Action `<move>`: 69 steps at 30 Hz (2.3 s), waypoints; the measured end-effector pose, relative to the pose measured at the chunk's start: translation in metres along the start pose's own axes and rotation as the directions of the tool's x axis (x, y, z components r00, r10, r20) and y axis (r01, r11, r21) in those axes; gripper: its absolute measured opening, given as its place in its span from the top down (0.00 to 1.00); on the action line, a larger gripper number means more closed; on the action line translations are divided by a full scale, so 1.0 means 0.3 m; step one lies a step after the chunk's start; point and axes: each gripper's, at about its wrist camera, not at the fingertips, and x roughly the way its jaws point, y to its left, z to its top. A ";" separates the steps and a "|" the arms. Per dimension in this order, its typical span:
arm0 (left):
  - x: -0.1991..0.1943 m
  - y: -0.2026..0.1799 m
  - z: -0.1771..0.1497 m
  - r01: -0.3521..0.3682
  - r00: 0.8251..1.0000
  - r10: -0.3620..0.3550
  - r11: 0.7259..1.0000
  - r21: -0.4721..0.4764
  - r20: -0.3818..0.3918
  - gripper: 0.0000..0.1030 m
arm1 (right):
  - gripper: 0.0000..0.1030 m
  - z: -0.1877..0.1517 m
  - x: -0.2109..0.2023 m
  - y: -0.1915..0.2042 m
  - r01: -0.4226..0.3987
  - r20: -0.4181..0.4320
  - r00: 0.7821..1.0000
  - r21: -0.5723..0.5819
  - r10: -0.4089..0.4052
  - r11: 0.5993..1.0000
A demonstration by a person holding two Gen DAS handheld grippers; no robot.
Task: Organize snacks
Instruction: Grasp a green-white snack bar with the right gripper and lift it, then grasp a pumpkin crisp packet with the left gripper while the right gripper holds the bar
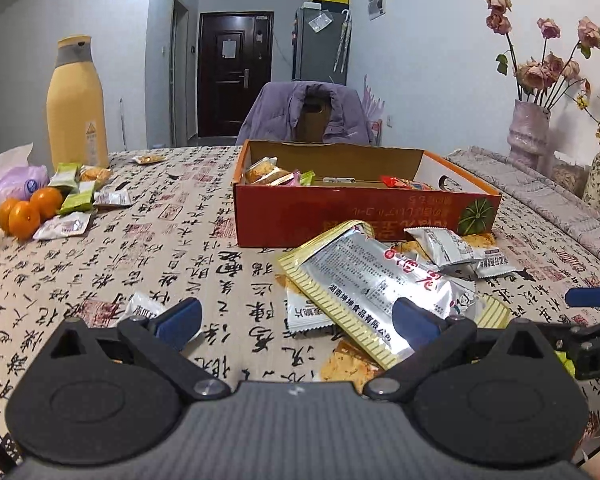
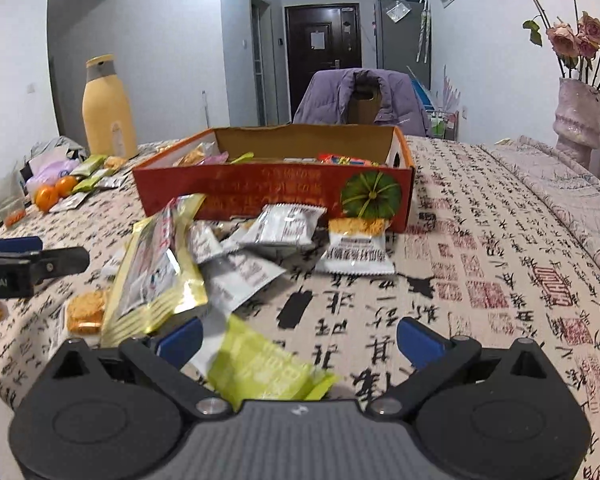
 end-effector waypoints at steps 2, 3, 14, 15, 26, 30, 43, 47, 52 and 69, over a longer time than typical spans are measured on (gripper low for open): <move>-0.003 0.002 0.001 0.003 1.000 -0.003 1.000 -0.006 0.002 0.00 | 0.00 -0.004 0.002 0.015 -0.005 -0.008 1.000 -0.019 0.005 1.000; -0.006 0.000 0.003 0.004 1.000 -0.004 1.000 -0.005 0.004 0.00 | 0.00 -0.007 0.005 0.023 -0.008 -0.014 1.000 -0.031 0.008 0.999; -0.014 -0.004 -0.001 0.018 1.000 -0.018 1.000 -0.005 -0.003 0.00 | 0.05 0.001 0.104 0.094 -0.066 -0.066 0.996 -0.155 0.056 0.986; -0.014 -0.002 -0.001 0.017 1.000 -0.017 1.000 -0.006 -0.003 0.00 | 0.16 0.003 0.105 0.084 -0.094 -0.064 0.994 -0.135 0.086 0.986; -0.004 0.005 -0.005 0.015 1.000 -0.015 1.000 -0.017 -0.019 0.00 | 0.65 -0.015 0.048 -0.007 -0.030 -0.028 0.999 -0.055 0.029 0.998; -0.004 0.005 -0.004 0.012 1.000 -0.012 1.000 -0.018 -0.020 0.00 | 0.66 -0.024 0.034 -0.036 0.004 -0.018 1.000 -0.018 -0.005 1.000; -0.007 0.050 0.012 -0.047 0.999 0.046 0.999 -0.016 -0.018 0.00 | 0.66 -0.007 -0.033 -0.054 0.072 0.085 0.994 0.016 -0.074 0.997; 0.002 0.110 0.016 -0.112 0.993 0.111 0.993 -0.028 -0.029 0.00 | 0.66 -0.004 -0.040 -0.082 0.097 0.095 0.990 0.043 -0.101 0.994; 0.027 0.189 0.018 -0.173 0.983 0.172 0.985 -0.009 -0.061 0.00 | 0.66 -0.005 -0.038 -0.099 0.109 0.100 0.988 0.062 -0.115 0.992; 0.094 0.292 -0.031 -0.165 0.969 0.156 0.986 -0.031 -0.193 0.27 | 0.66 -0.009 -0.023 -0.096 0.109 0.089 0.989 0.073 -0.115 0.991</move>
